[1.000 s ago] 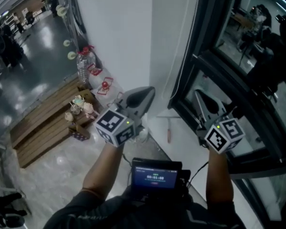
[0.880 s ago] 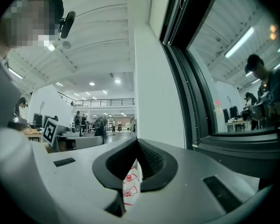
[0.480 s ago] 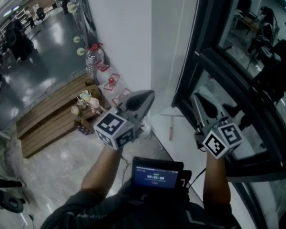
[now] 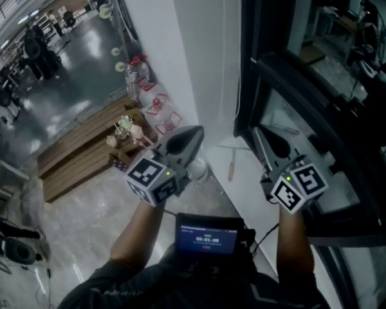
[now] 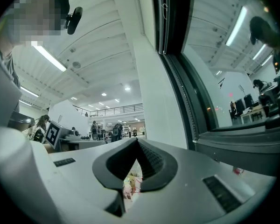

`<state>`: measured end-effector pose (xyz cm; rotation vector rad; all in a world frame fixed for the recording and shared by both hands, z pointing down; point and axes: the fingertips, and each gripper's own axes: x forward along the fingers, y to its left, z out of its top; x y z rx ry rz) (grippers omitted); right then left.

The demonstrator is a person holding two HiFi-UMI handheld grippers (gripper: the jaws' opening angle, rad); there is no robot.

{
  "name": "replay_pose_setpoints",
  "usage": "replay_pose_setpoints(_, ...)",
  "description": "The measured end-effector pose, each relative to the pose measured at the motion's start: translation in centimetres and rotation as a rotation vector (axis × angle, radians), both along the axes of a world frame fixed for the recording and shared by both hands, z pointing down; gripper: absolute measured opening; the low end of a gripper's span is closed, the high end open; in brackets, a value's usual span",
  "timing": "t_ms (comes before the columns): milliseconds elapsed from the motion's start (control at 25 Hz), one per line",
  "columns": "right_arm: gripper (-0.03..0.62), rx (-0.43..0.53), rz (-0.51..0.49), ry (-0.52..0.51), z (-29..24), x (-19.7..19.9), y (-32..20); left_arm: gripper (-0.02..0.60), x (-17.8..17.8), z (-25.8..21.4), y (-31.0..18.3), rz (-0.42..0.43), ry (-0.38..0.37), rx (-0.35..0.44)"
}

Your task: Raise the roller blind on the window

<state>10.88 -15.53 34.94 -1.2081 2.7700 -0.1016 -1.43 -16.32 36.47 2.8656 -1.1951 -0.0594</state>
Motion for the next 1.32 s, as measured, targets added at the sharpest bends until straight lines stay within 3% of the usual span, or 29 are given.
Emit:
replay_pose_setpoints(320,0.021,-0.005,0.042,0.028,1.2,1.1,1.0,0.0,0.6,0.4,1.8,0.012,-0.018,0.028)
replay_pose_setpoints(560,0.021,-0.01,0.095,0.029,1.1,0.2,1.2,0.0,-0.7,0.1,1.6,0.056,-0.009,0.04)
replay_pose_setpoints(920,0.02,0.004,0.116,0.051,0.2,-1.9,1.9,0.0,-3.5,-0.8,2.3,0.051,0.001,0.044)
replay_pose_setpoints(1320,0.02,0.005,0.134,0.064,0.2,-2.4,2.3,0.0,-4.3,0.0,2.9,0.065,0.024,0.033)
